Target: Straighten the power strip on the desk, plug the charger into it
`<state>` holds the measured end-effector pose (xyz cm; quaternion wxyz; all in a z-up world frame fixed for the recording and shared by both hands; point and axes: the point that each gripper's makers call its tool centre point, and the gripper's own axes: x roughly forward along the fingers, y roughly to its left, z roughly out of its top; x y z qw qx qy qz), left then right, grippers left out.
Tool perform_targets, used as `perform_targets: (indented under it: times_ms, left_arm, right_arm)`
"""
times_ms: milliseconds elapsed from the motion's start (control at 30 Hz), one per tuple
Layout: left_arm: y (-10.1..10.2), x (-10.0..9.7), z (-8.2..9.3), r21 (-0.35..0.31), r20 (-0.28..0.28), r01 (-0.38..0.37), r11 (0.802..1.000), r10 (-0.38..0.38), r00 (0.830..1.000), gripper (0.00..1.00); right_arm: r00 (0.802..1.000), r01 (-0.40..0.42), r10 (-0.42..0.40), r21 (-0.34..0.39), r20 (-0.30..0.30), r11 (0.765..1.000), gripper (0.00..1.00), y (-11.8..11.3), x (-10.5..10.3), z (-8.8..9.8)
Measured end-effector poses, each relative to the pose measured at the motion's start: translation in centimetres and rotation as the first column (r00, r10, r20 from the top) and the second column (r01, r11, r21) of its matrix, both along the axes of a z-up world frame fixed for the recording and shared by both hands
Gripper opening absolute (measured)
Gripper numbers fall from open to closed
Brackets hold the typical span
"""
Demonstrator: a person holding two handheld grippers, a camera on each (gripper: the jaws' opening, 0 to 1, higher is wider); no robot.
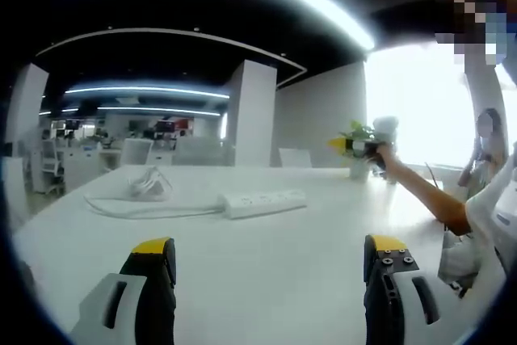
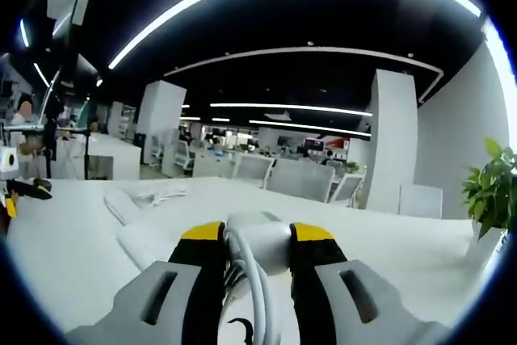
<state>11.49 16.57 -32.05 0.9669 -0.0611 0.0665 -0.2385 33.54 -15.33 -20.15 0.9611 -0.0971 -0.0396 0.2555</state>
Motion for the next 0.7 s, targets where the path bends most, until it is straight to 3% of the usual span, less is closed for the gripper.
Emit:
perform_targets:
  times_ms: [700]
  left_arm:
    - [0.1,0.2,0.0,-0.008,0.004,0.001,1.000,-0.001,1.000,0.99]
  right_arm:
    - [0.995,-0.103,0.102,-0.041,-0.014,0.994,0.28,5.0,-1.1,-0.6]
